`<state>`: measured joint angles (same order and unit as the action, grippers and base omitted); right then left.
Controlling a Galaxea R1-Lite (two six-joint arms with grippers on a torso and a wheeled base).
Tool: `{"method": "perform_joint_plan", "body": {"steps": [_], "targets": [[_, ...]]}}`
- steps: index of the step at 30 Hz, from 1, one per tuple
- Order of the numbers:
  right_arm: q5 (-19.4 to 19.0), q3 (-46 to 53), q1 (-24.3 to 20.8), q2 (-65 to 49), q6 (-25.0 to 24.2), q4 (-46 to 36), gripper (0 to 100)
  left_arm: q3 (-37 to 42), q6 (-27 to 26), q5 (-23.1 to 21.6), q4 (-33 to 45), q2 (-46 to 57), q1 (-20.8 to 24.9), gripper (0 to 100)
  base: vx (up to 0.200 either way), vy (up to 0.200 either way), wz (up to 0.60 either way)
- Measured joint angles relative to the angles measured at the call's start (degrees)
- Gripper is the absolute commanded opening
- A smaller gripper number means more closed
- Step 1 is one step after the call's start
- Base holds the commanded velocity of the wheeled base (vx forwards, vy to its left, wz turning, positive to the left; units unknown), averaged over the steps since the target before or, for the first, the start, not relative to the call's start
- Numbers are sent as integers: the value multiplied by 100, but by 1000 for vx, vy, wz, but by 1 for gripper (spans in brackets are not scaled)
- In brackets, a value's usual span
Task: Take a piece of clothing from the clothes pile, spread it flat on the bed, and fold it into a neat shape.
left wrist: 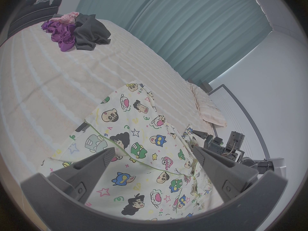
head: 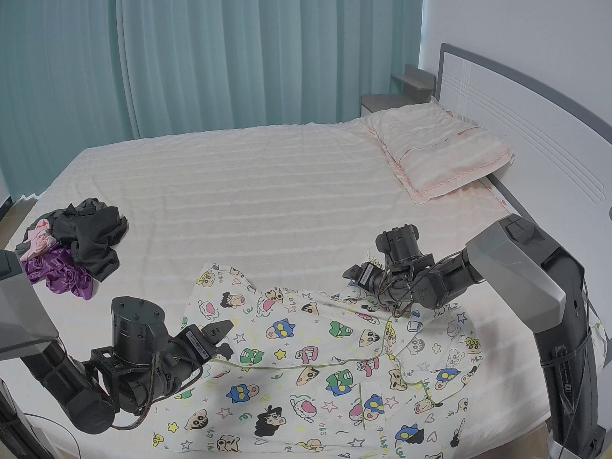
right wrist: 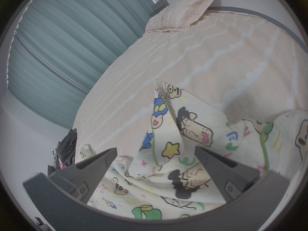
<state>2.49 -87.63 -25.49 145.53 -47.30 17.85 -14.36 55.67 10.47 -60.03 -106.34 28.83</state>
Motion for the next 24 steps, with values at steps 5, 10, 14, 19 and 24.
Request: {"method": "perform_joint_plan", "body": {"steps": [5,10,14,19,24], "targets": [[-39,-514,-2,133,-7,-488,100,9,60,12,1,0,-4,100,0,0,0],[-123,-1190,-91,306,-54,-1259,100,11,71,138,1,9,-15,100,0,0,0],[-118,-1477,-182,386,-62,-1479,100,6,73,162,1,11,-15,100,0,0,0],[-99,-1926,-282,544,-158,-1495,100,4,73,171,1,9,-20,100,0,0,0],[-60,-2522,-341,767,-768,-1312,100,1,73,171,1,9,-20,100,0,0,0]]}}
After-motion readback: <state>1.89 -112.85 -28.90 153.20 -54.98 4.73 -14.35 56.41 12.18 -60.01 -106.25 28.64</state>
